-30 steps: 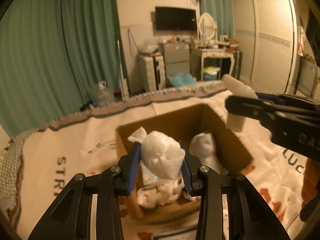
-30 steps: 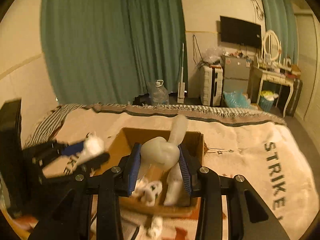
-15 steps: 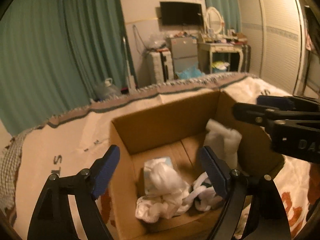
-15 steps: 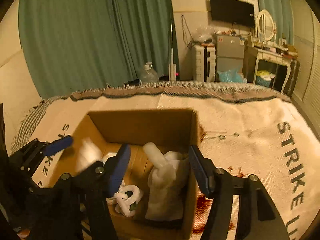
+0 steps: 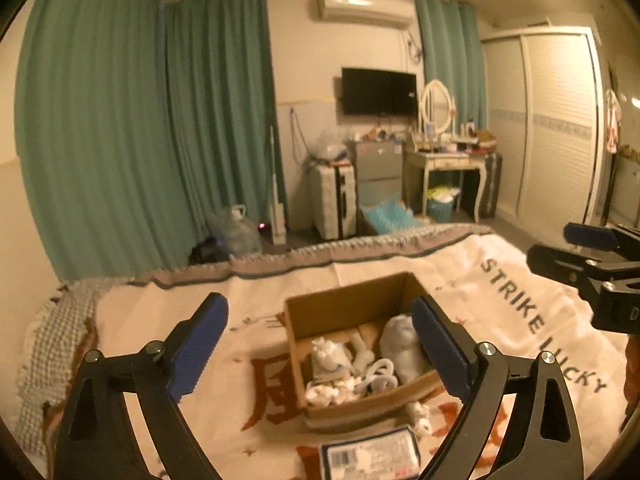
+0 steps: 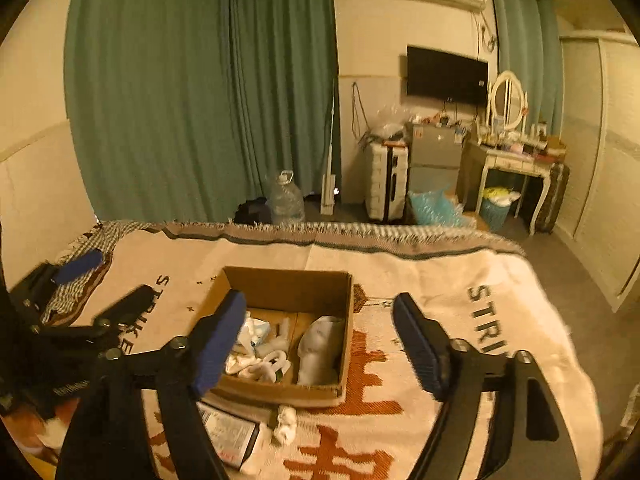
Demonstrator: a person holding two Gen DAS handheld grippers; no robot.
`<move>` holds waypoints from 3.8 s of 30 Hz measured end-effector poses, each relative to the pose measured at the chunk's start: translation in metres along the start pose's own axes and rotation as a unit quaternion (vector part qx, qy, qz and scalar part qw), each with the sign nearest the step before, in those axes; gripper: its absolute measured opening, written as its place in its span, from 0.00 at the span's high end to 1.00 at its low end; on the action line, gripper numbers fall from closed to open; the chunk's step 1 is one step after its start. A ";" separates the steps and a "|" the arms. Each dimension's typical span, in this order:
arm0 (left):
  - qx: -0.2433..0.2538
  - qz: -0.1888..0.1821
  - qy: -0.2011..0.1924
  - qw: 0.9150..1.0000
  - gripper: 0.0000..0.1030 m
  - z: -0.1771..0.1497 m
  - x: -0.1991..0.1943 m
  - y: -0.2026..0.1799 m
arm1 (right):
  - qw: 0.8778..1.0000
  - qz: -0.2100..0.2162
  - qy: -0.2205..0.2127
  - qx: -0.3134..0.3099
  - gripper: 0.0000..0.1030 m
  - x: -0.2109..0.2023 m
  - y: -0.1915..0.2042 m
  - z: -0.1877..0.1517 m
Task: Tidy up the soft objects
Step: 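Grasp the paper-towel pack with the right tool while the left grasps the white mask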
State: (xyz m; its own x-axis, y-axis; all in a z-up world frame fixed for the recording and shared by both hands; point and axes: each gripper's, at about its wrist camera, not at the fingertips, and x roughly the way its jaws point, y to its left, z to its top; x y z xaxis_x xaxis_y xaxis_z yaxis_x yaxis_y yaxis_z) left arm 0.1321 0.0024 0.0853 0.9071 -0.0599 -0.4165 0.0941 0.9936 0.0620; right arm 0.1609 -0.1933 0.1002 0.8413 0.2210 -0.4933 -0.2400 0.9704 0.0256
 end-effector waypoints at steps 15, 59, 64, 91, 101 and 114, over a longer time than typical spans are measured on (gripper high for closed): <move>-0.025 0.005 0.039 0.999 0.08 -0.087 -0.017 0.044 | 0.998 0.027 0.061 0.010 0.05 0.000 0.058 -0.094; -0.057 -0.003 0.122 0.991 0.09 -0.107 0.023 -0.016 | 0.993 0.007 0.111 0.031 0.59 0.021 -0.023 -0.142; -0.093 0.003 0.135 0.987 0.10 -0.104 0.056 -0.051 | 0.993 -0.001 0.111 0.029 0.59 0.028 -0.060 -0.140; -0.083 -0.013 0.241 0.967 0.66 -0.196 0.167 -0.104 | 0.984 0.054 0.148 0.079 0.59 0.104 -0.108 -0.190; -0.102 -0.018 0.233 0.967 0.66 -0.194 0.127 -0.092 | 0.987 0.045 0.124 0.090 0.59 0.079 -0.110 -0.194; -0.075 -0.037 0.160 0.984 0.66 -0.153 0.044 -0.090 | 0.992 0.026 0.100 0.073 0.59 0.011 -0.078 -0.177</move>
State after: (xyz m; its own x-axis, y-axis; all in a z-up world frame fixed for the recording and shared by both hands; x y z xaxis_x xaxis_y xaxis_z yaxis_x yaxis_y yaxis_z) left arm 0.1009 -0.0746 -0.0774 0.7228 -0.1236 -0.6799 0.0715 0.9920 -0.1043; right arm 0.1031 -0.2835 -0.0614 0.7130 0.2620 -0.6503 -0.1957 0.9651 0.1743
